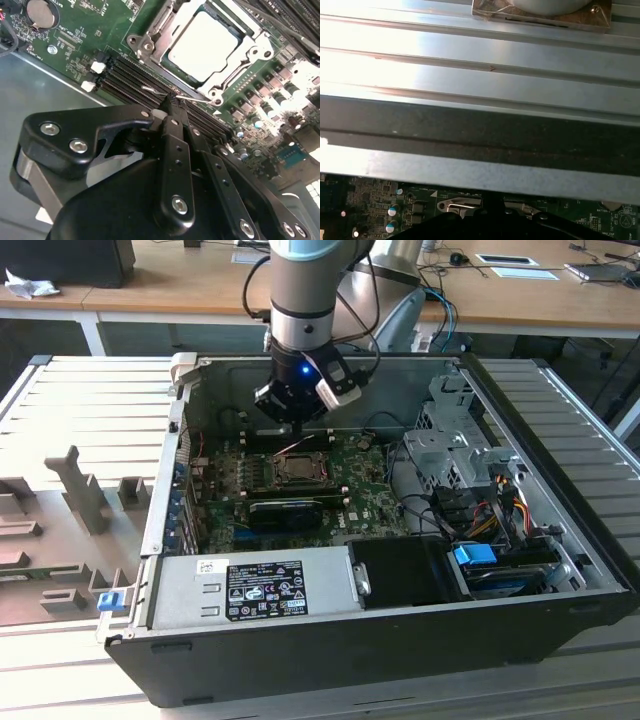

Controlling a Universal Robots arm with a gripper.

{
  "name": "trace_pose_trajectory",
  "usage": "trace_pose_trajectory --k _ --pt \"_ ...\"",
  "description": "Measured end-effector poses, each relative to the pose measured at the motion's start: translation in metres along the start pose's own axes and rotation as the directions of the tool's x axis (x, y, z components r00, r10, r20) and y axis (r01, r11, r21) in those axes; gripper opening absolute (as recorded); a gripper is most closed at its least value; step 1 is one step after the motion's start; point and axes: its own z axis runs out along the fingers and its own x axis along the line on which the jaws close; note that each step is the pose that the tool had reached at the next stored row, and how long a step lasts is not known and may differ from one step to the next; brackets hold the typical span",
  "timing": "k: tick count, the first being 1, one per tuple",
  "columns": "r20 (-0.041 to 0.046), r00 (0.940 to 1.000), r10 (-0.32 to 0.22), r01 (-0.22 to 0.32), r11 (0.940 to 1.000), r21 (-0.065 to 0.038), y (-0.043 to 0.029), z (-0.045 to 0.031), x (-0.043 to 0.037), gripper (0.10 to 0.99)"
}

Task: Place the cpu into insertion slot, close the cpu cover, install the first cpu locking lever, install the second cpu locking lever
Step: 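Install the first cpu locking lever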

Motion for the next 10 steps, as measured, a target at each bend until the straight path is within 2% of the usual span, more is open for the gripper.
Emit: trace_pose_trajectory --k 5,10 --pt "-0.0003 1.0 -0.001 0.001 1.0 0.001 -0.0006 0.0024 -0.0035 0.106" --pt "-0.0016 1.0 -0.002 0.002 0.9999 0.012 -0.0005 0.0069 -0.0085 0.106"
